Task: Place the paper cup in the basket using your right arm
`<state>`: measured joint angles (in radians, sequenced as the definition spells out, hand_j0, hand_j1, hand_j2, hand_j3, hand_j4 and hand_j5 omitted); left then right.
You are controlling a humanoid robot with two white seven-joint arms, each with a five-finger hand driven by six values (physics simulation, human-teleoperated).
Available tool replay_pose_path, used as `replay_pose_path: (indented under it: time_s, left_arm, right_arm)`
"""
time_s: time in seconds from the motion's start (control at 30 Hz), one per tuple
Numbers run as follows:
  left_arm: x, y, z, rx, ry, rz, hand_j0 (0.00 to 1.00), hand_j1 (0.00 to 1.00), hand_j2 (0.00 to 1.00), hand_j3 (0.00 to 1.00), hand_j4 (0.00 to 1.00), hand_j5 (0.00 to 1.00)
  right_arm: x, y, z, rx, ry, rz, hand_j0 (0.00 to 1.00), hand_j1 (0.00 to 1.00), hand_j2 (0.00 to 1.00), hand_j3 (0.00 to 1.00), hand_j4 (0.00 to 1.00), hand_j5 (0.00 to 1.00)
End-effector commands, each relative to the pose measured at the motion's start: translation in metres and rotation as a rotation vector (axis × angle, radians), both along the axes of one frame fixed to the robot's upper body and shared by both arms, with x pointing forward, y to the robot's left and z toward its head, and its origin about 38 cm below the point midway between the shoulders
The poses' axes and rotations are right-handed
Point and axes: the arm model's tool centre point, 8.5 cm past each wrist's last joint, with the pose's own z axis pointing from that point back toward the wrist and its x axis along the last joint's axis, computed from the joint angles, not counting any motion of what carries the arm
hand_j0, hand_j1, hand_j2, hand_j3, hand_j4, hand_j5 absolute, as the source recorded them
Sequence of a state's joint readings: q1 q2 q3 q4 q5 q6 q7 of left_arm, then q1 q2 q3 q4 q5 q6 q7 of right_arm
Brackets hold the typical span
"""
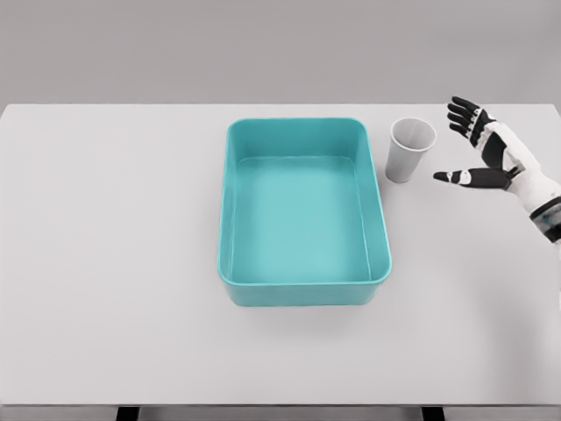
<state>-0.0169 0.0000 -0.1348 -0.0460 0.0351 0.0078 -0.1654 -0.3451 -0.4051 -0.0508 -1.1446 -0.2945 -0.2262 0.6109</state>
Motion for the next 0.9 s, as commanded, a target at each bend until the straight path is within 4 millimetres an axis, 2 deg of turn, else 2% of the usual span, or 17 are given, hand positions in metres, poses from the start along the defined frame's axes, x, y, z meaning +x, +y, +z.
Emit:
replay_pose_path:
  time_s: [0.0, 0.1, 0.33, 0.37, 0.53, 0.87]
  left_arm:
    - [0.000, 0.000, 0.000, 0.000, 0.000, 0.000, 1.00, 1.00, 1.00, 1.00, 1.00, 1.00]
    - [0.000, 0.000, 0.000, 0.000, 0.000, 0.000, 1.00, 1.00, 1.00, 1.00, 1.00, 1.00]
    - [0.000, 0.000, 0.000, 0.000, 0.000, 0.000, 1.00, 1.00, 1.00, 1.00, 1.00, 1.00]
    - [0.000, 0.000, 0.000, 0.000, 0.000, 0.000, 1.00, 1.00, 1.00, 1.00, 1.00, 1.00]
    - [0.000, 0.000, 0.000, 0.000, 0.000, 0.000, 1.00, 1.00, 1.00, 1.00, 1.00, 1.00]
    - [0.000, 0.000, 0.000, 0.000, 0.000, 0.001, 1.00, 1.00, 1.00, 1.00, 1.00, 1.00]
  right_arm:
    - [0.000, 0.004, -0.021, 0.046, 0.048, -0.012, 1.00, 1.00, 1.00, 1.00, 1.00, 1.00]
    - [0.006, 0.013, -0.034, 0.093, 0.079, -0.022, 1.00, 1.00, 1.00, 1.00, 1.00, 1.00]
    - [0.006, 0.010, -0.047, 0.116, 0.118, -0.043, 1.00, 1.00, 1.00, 1.00, 1.00, 1.00]
    - [0.009, 0.017, -0.049, 0.129, 0.118, -0.037, 1.00, 1.00, 1.00, 1.00, 1.00, 1.00]
    - [0.016, 0.024, -0.050, 0.152, 0.126, -0.036, 1.00, 1.00, 1.00, 1.00, 1.00, 1.00]
    - [0.019, 0.025, -0.058, 0.185, 0.149, -0.050, 1.00, 1.00, 1.00, 1.00, 1.00, 1.00]
